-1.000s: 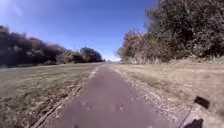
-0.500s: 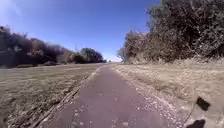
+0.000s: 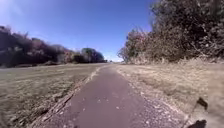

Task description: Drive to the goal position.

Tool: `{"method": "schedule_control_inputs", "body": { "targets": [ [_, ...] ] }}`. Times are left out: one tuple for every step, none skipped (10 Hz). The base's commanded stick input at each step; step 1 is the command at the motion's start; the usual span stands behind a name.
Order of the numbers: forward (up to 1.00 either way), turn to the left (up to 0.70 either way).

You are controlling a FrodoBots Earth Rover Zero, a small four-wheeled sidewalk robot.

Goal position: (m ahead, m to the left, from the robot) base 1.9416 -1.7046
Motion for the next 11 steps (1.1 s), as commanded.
{"method": "schedule_control_inputs", "body": {
  "targets": [
    [0.70,0.00],
    [0.70,0.00],
    [0.70,0.00],
    [0.70,0.00],
    [0.70,0.00],
    [0.70,0.00],
    [0.70,0.00],
    [0.70,0.00],
    [0.70,-0.05],
    [0.70,-0.10],
    [0.70,-0.14]
  ]
}}
